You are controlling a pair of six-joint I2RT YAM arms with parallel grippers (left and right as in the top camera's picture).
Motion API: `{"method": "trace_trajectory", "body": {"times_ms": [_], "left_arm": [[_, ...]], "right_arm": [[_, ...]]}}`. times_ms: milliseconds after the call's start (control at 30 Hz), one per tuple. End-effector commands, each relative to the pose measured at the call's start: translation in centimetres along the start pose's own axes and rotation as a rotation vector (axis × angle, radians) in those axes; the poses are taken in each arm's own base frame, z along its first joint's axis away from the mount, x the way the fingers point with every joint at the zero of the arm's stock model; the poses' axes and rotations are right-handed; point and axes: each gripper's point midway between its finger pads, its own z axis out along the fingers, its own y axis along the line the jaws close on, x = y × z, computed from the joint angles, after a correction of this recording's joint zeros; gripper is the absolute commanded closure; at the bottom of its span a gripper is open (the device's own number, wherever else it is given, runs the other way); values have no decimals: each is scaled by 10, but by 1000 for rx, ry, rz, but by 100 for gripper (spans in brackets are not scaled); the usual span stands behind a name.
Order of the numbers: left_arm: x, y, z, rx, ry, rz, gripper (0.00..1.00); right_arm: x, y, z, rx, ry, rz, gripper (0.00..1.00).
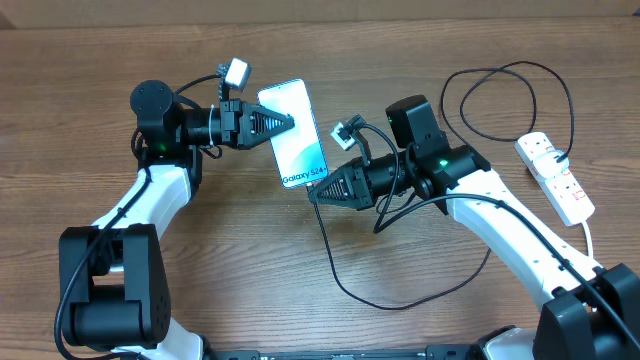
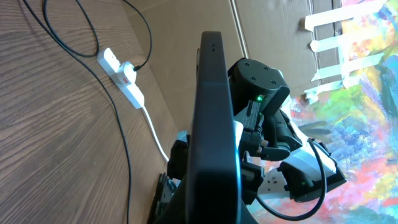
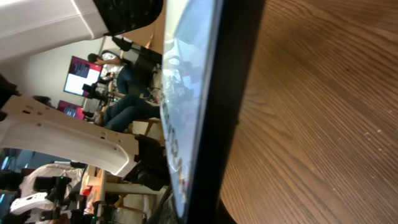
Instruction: Plug charger to phone and switch on socket
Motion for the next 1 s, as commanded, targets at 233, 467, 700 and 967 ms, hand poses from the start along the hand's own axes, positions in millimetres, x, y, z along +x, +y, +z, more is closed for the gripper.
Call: {"method": "trace_trajectory", "body": {"times_ms": [233,467,700,967], "left_arm": [[2,-6,2,7,25,40,96],[2,-6,2,7,25,41,96],[2,-6,2,7,25,41,96],[2,-6,2,7,25,40,96]], "right_arm": [[-9,17,-4,-61,-8,-31,96],[-5,18,-4,-69,6,-4,96],[-5,18,-4,-70,5,-7,96],[-6,15,-4,-53,-1,-11,96]]}}
